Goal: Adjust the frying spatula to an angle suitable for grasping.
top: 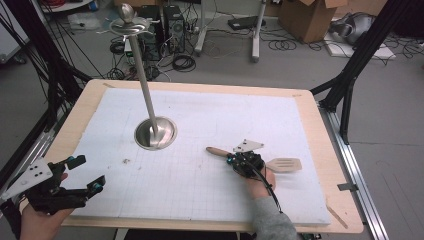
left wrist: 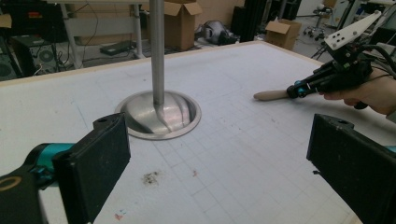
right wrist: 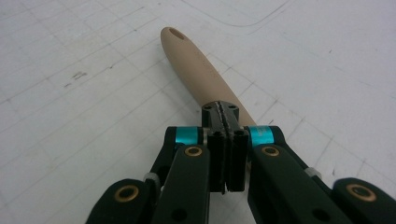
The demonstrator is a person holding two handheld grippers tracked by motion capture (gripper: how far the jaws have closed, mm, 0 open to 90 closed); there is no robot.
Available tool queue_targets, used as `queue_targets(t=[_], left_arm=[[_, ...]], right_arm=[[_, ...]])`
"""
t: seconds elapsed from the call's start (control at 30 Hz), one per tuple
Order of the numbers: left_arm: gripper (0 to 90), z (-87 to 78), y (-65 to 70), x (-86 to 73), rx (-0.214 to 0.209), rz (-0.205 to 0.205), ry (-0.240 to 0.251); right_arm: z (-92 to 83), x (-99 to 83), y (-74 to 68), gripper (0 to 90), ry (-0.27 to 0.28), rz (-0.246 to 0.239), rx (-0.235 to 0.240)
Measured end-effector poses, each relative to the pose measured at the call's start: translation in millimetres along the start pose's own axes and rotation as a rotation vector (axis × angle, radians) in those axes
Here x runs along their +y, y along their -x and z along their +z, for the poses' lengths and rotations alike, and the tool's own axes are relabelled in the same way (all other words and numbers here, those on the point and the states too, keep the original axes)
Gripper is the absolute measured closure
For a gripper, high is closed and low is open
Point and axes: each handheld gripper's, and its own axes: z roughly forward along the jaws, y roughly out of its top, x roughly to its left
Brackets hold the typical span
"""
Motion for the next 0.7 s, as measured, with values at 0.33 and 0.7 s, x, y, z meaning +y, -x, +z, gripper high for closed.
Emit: queue_targets(t=[0.33,0.7], left_arm=[[6.5,-5.3,1.8,-3.7,0.016,-0.007,-0.007],[6.6,-3.7,5.8,-5.2,0.011,-0.013,-0.007]], right_arm=[[9.5,2.7,4.7,90.0,0.015,0.016,-0.034],[16.8,4.9,11.2,90.0,0.000,0.041,-0.062]])
